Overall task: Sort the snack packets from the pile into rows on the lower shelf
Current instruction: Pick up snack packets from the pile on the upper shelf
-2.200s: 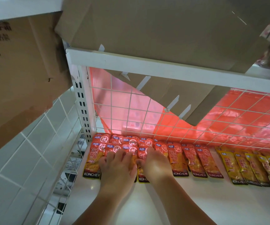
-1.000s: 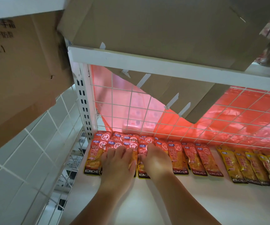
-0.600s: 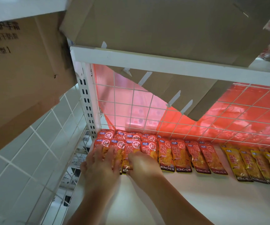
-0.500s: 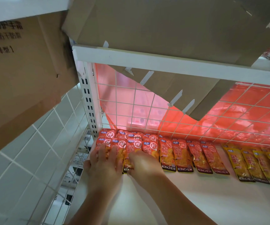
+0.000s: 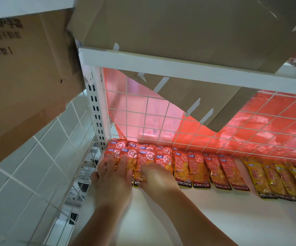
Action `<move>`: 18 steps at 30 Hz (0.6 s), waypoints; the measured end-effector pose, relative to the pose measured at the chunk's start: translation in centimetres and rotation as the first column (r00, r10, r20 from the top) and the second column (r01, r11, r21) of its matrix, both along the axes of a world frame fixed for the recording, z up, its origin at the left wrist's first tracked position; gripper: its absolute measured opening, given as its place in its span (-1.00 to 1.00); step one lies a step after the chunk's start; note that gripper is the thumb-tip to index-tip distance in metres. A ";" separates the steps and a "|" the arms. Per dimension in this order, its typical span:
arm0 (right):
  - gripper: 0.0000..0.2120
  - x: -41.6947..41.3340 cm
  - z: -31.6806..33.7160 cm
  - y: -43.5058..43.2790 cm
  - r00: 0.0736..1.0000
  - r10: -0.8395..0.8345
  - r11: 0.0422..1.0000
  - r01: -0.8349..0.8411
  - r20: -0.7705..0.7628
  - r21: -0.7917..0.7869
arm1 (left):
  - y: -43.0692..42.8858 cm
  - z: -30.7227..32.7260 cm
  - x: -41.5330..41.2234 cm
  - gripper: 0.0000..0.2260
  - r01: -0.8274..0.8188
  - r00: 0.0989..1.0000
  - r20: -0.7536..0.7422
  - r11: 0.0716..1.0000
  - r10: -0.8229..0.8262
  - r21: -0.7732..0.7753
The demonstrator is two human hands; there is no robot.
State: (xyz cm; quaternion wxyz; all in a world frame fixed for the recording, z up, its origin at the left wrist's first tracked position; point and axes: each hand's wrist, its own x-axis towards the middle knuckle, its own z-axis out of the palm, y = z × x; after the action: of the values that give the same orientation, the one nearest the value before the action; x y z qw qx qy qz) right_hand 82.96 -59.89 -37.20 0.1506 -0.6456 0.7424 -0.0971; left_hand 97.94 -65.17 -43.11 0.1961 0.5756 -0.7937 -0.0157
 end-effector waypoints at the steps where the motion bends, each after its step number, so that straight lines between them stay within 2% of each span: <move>1: -0.79 -0.1 0.1 0.1 1.000 -0.014 1.000 0.014 0.016 -0.014 | 0.0 0.0 0.0 -0.53 0.001 1.000 -0.003 1.000 -0.001 -0.005; 4: -0.79 -0.7 0.4 0.5 0.994 -0.091 0.994 0.094 0.060 -0.050 | 0.0 -0.1 -0.1 -0.52 0.004 1.000 -0.007 1.000 -0.005 -0.023; 7: -0.79 -1.9 0.5 1.1 0.990 -0.135 0.990 0.136 0.031 -0.031 | 0.0 -0.3 -0.1 -0.53 0.007 1.000 -0.018 0.999 -0.008 -0.045; 11: -0.73 -2.5 -0.1 2.0 0.990 -0.142 0.990 0.142 0.003 0.003 | -0.1 -0.4 -0.1 -0.54 0.011 1.000 -0.020 0.998 -0.012 -0.057; 18: -0.75 -3.1 -0.7 2.2 0.984 -0.155 0.988 0.156 0.090 -0.002 | 0.0 -0.4 -0.1 -0.56 0.016 1.000 0.005 0.998 -0.016 -0.059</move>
State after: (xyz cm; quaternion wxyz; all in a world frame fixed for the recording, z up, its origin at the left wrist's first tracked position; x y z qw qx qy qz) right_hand 79.89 -57.64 -37.91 0.1727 -0.5813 0.7826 -0.1407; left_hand 97.86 -65.20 -43.55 0.2113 0.5632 -0.7988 0.0074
